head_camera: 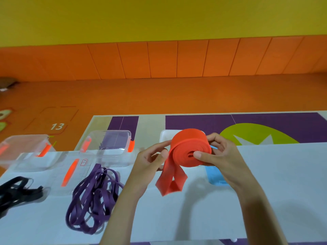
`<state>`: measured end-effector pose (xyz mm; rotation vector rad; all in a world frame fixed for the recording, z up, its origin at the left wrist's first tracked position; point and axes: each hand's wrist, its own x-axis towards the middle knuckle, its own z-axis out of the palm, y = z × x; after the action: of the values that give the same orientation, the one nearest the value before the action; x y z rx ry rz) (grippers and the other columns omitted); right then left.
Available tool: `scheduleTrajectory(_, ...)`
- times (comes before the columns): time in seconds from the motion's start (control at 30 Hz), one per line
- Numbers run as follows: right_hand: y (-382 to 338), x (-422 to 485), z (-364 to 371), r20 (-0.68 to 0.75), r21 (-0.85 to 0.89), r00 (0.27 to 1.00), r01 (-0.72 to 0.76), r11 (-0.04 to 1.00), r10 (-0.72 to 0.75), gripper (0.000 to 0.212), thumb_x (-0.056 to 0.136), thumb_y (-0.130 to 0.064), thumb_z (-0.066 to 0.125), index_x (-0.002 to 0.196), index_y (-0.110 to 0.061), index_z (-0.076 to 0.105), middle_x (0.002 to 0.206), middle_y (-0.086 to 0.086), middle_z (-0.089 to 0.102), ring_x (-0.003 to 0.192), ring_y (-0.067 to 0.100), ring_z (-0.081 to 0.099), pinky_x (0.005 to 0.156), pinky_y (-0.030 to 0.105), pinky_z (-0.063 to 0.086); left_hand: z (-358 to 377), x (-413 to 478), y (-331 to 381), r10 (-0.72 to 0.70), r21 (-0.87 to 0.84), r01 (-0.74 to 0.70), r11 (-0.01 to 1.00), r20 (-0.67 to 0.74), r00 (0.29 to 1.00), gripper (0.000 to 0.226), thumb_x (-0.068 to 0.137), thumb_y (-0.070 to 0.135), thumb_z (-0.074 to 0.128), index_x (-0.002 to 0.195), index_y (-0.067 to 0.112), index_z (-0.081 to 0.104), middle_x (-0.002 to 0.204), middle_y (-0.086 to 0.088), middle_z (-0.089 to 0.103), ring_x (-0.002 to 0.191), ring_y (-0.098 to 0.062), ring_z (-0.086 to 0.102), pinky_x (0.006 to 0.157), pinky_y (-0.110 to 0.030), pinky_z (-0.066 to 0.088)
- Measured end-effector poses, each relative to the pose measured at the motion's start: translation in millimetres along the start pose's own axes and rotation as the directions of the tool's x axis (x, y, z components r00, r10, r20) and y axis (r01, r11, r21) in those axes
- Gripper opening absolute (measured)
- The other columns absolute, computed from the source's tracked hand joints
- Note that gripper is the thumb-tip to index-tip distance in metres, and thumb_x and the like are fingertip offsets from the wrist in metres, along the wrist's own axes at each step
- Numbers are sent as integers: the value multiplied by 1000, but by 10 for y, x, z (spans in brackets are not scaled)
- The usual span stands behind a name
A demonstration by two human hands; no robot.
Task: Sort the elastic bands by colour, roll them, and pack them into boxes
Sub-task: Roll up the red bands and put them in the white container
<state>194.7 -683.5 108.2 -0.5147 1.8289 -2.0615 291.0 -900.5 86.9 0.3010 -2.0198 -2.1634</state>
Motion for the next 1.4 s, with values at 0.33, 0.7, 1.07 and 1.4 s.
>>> scheduleTrajectory(0.33,148,-1,55,44,48,996,-81,996,79,60,52,-50,104,96,-25,71,102,10,74,92,25,75,72,37,64,-57,22,0,178,108,-179,978,25,984,36,75,40,83,107,23,81,104,0,80,96,-15,76,85,-23,58)
scheduleTrajectory(0.7,131,66,174,18,-71,999,-45,996,47,43,68,-54,86,106,-37,77,105,-1,79,99,17,74,75,28,60,-77,138,-168,236,147,-249,957,99,967,33,79,42,85,107,24,81,111,6,73,110,-17,71,89,-21,57)
scheduleTrajectory(1.07,178,148,136,-152,2,986,-63,998,62,50,62,-54,89,106,-31,80,100,1,80,90,18,77,67,35,62,-581,164,-1050,-246,430,109,896,279,928,41,85,62,74,120,40,73,126,16,74,124,-1,64,111,-29,42)
scheduleTrajectory(1.4,272,143,88,-300,72,946,-108,992,125,64,63,-59,90,116,-24,77,109,7,79,104,29,77,80,49,65,-643,286,-1586,-119,316,116,942,-11,993,38,64,35,97,83,20,69,88,3,76,87,-11,73,85,-23,58)
